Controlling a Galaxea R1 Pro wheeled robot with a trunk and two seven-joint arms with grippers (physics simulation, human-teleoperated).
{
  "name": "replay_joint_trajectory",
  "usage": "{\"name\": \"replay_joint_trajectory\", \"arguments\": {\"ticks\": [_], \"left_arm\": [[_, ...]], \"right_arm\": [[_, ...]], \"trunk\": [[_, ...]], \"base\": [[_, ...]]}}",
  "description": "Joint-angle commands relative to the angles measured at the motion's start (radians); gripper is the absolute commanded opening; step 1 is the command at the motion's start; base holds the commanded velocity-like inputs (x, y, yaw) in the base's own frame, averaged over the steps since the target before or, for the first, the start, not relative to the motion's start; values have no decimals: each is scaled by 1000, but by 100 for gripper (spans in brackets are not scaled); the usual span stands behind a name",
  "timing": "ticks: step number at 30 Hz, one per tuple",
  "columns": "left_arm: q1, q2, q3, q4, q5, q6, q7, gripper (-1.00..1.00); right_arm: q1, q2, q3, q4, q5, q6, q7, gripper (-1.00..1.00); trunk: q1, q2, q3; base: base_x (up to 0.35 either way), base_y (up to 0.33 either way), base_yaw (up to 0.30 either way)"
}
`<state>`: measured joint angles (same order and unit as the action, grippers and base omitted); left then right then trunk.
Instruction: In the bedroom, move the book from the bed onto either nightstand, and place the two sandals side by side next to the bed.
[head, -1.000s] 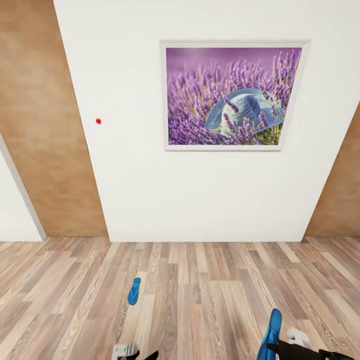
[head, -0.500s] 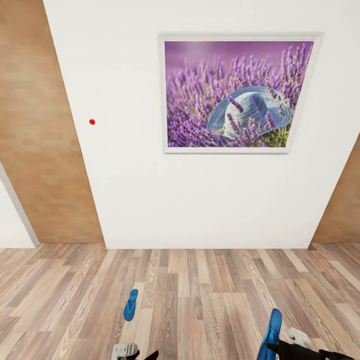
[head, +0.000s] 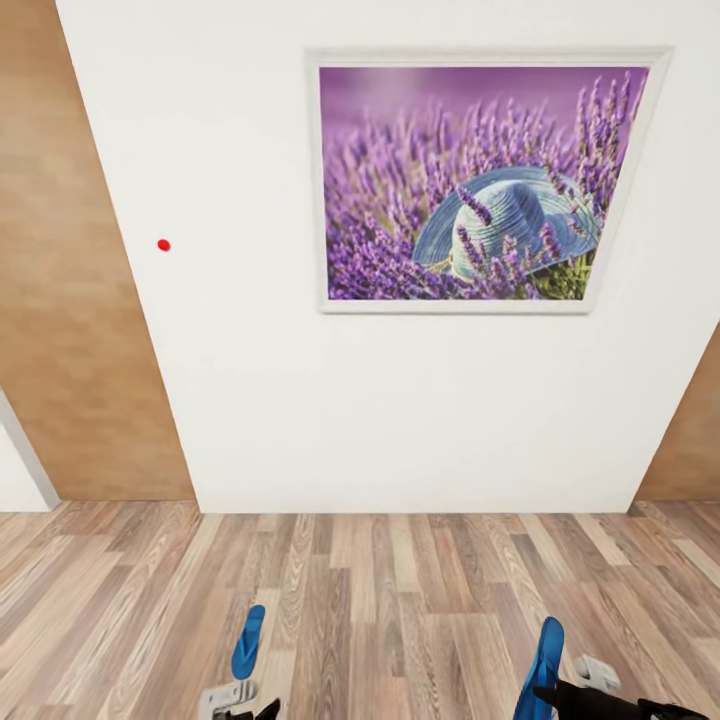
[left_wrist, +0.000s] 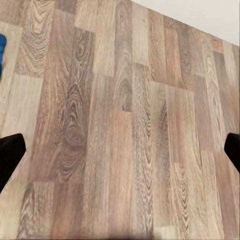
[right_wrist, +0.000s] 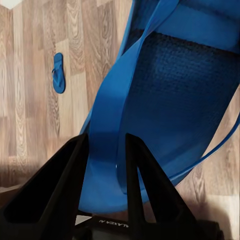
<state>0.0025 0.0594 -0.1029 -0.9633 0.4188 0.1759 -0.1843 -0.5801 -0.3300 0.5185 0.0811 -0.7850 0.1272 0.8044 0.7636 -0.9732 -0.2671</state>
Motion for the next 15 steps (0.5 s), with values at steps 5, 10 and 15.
{"name": "replay_joint_trajectory", "arguments": {"ticks": [5, 10, 15], "left_arm": [[-2, 2, -1, 18, -70, 3, 148, 100], [-2, 2, -2, 21, -85, 2, 173, 100], [-2, 4, -3, 21, -103, -9, 173, 100]], "right_arm": [[-1, 0, 3, 2, -13, 9, 7, -100], [-1, 0, 3, 2, -13, 9, 7, -100], [-1, 0, 3, 2, -13, 9, 7, -100]], "trunk": [[1, -1, -1], [1, -1, -1], [1, -1, -1]], "base": [[297, -117, 0], [266, -83, 0], [122, -15, 0]]}}
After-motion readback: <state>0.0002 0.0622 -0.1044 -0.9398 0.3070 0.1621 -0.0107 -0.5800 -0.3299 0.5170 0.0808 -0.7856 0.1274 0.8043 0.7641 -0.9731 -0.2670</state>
